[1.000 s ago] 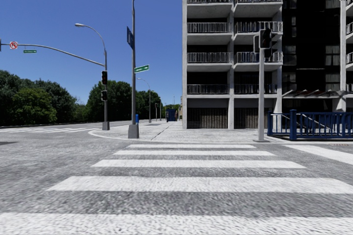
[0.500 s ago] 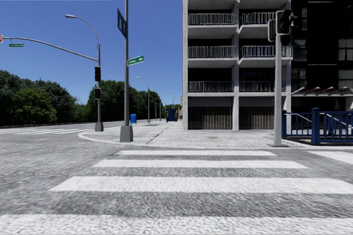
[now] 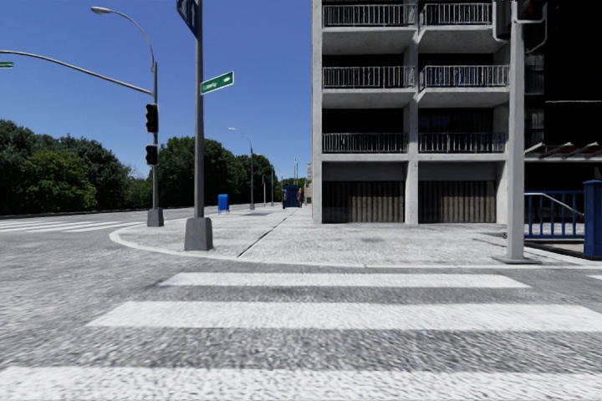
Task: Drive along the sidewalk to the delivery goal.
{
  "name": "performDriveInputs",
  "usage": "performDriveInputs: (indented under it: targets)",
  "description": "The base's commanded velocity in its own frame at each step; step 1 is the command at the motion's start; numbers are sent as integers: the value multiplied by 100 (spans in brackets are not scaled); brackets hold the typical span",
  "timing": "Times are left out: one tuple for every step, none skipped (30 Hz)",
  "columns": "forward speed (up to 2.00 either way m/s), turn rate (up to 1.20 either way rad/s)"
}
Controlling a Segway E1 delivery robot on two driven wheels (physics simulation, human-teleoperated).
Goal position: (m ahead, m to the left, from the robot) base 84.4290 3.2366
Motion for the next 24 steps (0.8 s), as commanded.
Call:
performDriveInputs:
  targets:
    - [200, 0]
    - [200, 0]
    - [200, 0]
    - [200, 0]
    - [200, 0]
    - [200, 0]
    - [200, 0]
    - [200, 0]
    - [200, 0]
    - [200, 0]
    - [200, 0]
    - [200, 0]
    - [200, 0]
    - [200, 0]
    - [200, 0]
    - [200, 0]
    - [200, 0]
    - [200, 0]
    - [200, 0]
    - [200, 0]
    - [200, 0]
    - [200, 0]
    - [200, 0]
    - [200, 0]
